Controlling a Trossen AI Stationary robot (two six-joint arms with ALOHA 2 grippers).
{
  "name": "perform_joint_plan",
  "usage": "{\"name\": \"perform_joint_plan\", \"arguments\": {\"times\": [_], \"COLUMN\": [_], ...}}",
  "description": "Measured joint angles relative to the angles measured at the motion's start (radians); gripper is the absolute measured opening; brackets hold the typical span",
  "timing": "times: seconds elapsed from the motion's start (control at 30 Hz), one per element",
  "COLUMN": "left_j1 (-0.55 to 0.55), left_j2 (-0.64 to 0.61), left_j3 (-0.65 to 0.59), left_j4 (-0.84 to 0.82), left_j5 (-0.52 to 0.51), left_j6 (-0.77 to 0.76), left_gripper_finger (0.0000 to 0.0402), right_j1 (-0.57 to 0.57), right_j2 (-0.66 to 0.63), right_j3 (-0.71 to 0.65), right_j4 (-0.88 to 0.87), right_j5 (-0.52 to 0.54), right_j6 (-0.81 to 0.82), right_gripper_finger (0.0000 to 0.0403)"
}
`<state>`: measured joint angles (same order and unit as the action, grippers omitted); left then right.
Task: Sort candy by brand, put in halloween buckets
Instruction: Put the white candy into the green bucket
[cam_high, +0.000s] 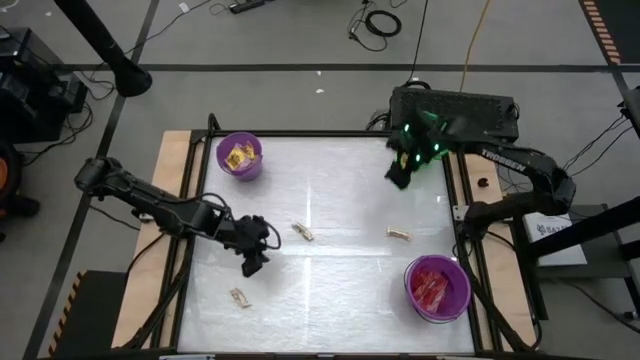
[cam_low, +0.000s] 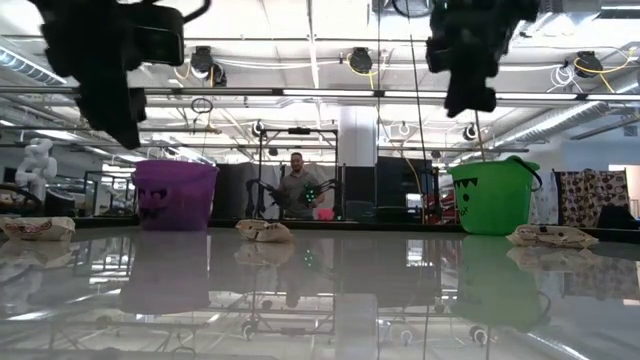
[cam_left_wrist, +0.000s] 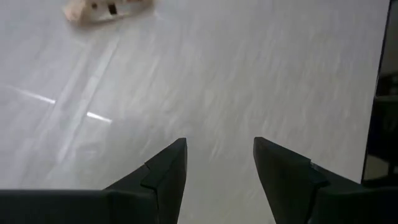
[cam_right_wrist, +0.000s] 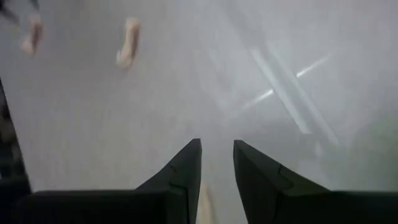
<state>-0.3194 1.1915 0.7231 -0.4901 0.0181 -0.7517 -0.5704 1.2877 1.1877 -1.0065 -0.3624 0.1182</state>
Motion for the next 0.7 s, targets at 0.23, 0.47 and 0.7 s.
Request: {"name": "perform_joint_plan", "arguments": {"times": [0.23, 0.47, 0.7], "left_j1": [-0.058, -0.063, -0.042], "left_j2": [0.0, 0.0, 0.0], "left_j3": [0.0, 0.0, 0.0], "left_j4": [0.004, 0.003, 0.022], "left_j5": [-0.097, -0.103, -0.14], "left_j6": [0.042, 0.156, 0.261], "left_gripper_finger": [0.0191, 0.0191, 0.0191], "right_j1": [0.337, 0.524, 0.578], "right_j2": [-0.005, 0.006, 0.005], "right_j3": [-0.039, -0.188, -0.348], "right_j4": [-0.141, -0.089, 0.016], "right_j5": [0.251, 0.335, 0.331], "right_j6": [0.211, 0.365, 0.485], "right_gripper_finger": [0.0086, 0.0086, 0.0086]}}
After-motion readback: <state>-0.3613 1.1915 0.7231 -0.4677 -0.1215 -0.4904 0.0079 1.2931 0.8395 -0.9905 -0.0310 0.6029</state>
